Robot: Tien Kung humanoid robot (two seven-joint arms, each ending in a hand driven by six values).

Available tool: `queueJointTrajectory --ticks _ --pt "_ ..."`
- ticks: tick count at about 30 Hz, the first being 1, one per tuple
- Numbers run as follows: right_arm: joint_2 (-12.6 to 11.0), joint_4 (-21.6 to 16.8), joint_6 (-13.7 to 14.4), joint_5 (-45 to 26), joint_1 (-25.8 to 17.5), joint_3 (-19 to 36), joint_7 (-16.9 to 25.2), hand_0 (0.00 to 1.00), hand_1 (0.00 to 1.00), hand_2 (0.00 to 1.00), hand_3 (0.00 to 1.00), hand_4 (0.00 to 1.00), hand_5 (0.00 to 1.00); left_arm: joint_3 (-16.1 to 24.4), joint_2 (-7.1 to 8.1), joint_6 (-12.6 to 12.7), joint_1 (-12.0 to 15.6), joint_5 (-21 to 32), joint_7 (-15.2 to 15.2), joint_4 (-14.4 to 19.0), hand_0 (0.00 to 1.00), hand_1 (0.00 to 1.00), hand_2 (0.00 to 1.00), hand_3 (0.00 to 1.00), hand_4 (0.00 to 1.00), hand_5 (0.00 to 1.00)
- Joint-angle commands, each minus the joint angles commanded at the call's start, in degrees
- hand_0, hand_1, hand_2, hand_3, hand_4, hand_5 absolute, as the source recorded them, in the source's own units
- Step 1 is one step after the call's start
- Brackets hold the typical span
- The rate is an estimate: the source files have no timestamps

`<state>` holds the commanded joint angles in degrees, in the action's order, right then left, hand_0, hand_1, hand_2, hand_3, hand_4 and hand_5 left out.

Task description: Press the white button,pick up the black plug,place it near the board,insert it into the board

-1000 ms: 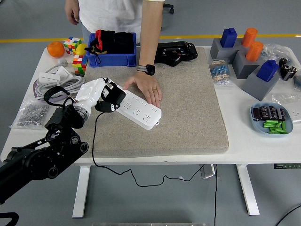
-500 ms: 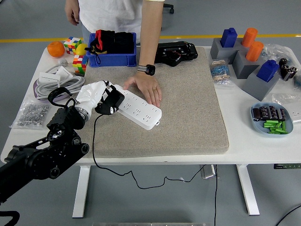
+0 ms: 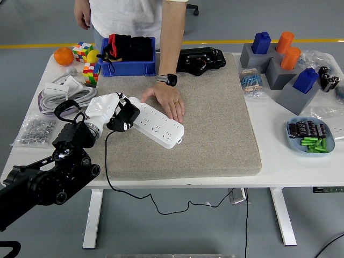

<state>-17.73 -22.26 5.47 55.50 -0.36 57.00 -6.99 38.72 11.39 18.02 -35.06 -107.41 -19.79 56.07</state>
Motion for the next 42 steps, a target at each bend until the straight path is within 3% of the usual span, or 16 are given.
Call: queueJointTrajectory --ticks 8,9,14,15,20,21,26,27,32,33,38,39,42 --pt "0.1 0.0 0.0 0.0 0.1 0.1 0.0 0.558 0.482 0.498 0.504 0.64 0.385 0.1 -0.01 -1.4 -0.1 1.1 0.4 0.2 0.082 0.182 0.248 0.303 0.325 0.002" --pt "0.1 0.0 0.0 0.0 0.1 0.2 0.0 0.559 0.482 0.498 0.504 0.64 0.384 0.1 -0.01 -1.6 -0.1 1.3 0.5 0.1 0.145 0.336 0.377 0.519 0.552 0.002" --pt "0.1 0.0 0.0 0.0 0.1 0.2 0.0 0.559 0.482 0.498 0.504 0.64 0.384 0.2 -0.09 -2.3 -0.1 2.7 1.4 0.0 0.145 0.336 0.377 0.519 0.552 0.002" --pt "0.1 0.0 0.0 0.0 0.1 0.1 0.0 0.559 0.483 0.498 0.503 0.641 0.385 0.2 -0.1 -2.2 -0.1 2.9 1.7 0.0 0.564 0.746 0.77 0.883 0.966 0.006" --pt "0.1 0.0 0.0 0.0 0.0 0.1 0.0 0.559 0.483 0.498 0.503 0.641 0.385 0.3 -0.14 -1.5 -0.2 3.4 2.4 0.0 0.564 0.746 0.77 0.883 0.966 0.006" --pt "0.1 0.0 0.0 0.0 0.0 0.1 0.0 0.558 0.482 0.498 0.503 0.641 0.384 0.3 -0.12 -1.5 -0.2 3.5 2.5 0.0 0.813 0.888 0.894 0.947 0.993 0.091" --pt "0.1 0.0 0.0 0.0 0.0 0.0 0.0 0.558 0.482 0.498 0.503 0.641 0.384 0.3 -0.09 -0.7 -0.1 3.6 2.9 -0.1 0.813 0.888 0.894 0.947 0.993 0.091" --pt "0.1 0.0 0.0 0.0 0.0 0.1 0.0 0.558 0.482 0.499 0.503 0.64 0.384 0.4 -0.07 -0.6 -0.1 3.6 3.0 0.0 0.85 0.919 0.929 0.955 0.998 0.162" --pt "0.2 0.0 0.0 0.0 0.0 0.2 0.0 0.558 0.482 0.499 0.503 0.64 0.384 0.6 0.08 -0.2 0.1 3.6 3.6 0.6 0.85 0.919 0.929 0.955 0.998 0.162" --pt "0.2 0.0 0.0 0.0 0.0 0.2 0.0 0.558 0.482 0.499 0.505 0.64 0.384 0.6 0.09 -0.2 0.1 3.6 3.6 0.6 0.894 0.954 0.955 0.963 0.998 0.277" --pt "0.3 0.0 0.0 0.1 0.0 0.5 0.0 0.558 0.482 0.499 0.505 0.64 0.384 1.6 1.59 1.4 2.0 3.2 5.9 5.2 0.894 0.954 0.955 0.963 0.998 0.277" --pt "0.3 0.0 0.0 0.1 0.0 0.5 0.0 0.559 0.483 0.499 0.503 0.64 0.384 1.7 1.96 1.7 2.4 3.1 6.3 6.2 0.913 0.961 0.95 0.94 0.998 0.439" --pt "0.4 0.0 0.0 0.2 0.0 0.7 0.0 0.559 0.483 0.499 0.503 0.64 0.384 1.7 3.98 2.5 4.6 2.3 7.5 10.0 0.913 0.961 0.95 0.94 0.998 0.439"
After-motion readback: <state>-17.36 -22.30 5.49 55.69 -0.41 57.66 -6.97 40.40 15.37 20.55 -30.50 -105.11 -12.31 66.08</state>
